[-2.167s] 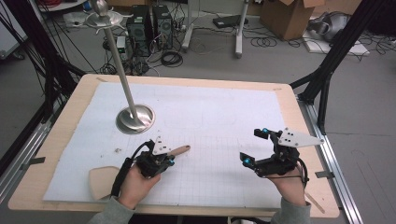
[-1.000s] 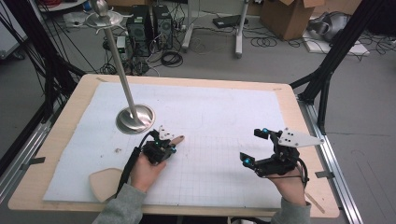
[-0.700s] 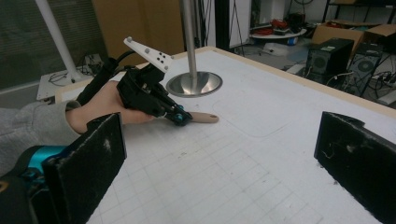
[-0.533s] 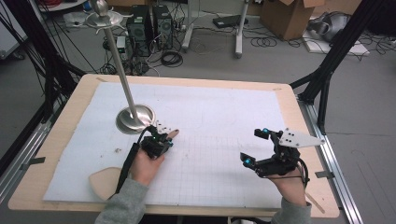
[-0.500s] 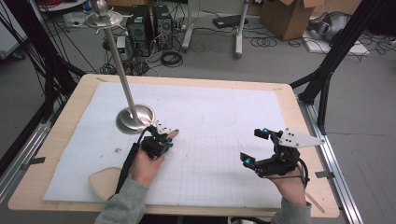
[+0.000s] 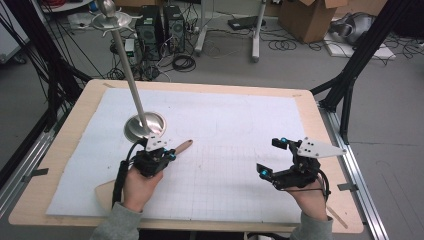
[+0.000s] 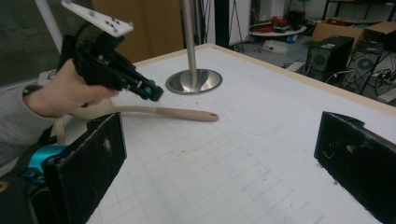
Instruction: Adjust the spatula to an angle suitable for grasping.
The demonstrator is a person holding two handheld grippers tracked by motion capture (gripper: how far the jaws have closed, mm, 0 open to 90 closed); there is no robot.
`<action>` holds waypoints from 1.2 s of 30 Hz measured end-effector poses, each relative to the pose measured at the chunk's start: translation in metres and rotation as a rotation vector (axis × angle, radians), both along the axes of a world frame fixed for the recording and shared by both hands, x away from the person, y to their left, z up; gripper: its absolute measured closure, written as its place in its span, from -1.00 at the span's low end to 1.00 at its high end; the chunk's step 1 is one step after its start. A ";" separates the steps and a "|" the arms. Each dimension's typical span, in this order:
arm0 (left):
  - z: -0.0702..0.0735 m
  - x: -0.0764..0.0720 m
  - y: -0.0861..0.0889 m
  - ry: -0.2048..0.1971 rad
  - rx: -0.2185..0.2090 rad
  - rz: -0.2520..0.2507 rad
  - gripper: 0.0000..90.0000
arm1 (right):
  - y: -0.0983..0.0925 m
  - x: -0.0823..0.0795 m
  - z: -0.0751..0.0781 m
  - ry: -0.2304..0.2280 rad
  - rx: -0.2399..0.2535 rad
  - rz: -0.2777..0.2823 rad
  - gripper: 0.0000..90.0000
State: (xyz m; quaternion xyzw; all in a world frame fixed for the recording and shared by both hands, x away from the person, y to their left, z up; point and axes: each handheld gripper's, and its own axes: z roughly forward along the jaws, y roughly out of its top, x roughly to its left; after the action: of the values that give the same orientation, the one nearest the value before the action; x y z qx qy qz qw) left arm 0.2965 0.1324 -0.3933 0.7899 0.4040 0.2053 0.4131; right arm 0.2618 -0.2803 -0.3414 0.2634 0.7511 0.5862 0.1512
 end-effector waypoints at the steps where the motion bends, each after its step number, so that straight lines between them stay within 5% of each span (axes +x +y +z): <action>1: 0.003 -0.002 0.005 -0.003 -0.001 -0.003 0.99 | 0.001 0.000 0.000 0.005 -0.002 0.002 -0.97; 14: 0.027 -0.026 0.054 -0.056 -0.009 -0.017 0.99 | 0.006 0.003 -0.002 0.012 -0.018 0.009 -0.97; 20: 0.028 -0.027 0.073 -0.072 -0.007 -0.050 0.99 | 0.006 0.003 -0.002 0.014 -0.023 0.007 -0.97; 31: 0.025 -0.026 0.095 -0.069 -0.086 -0.120 0.89 | 0.006 0.004 -0.003 0.013 -0.028 0.004 -0.97; 36: 0.022 -0.022 0.097 -0.059 -0.063 -0.107 0.74 | 0.006 0.004 -0.003 0.015 -0.030 0.002 -0.97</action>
State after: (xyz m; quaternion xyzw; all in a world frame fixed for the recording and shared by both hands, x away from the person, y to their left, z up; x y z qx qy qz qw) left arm 0.2743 0.2292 -0.3718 0.7907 0.3550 0.1931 0.4599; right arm 0.2657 -0.2739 -0.3447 0.2648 0.7612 0.5730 0.1490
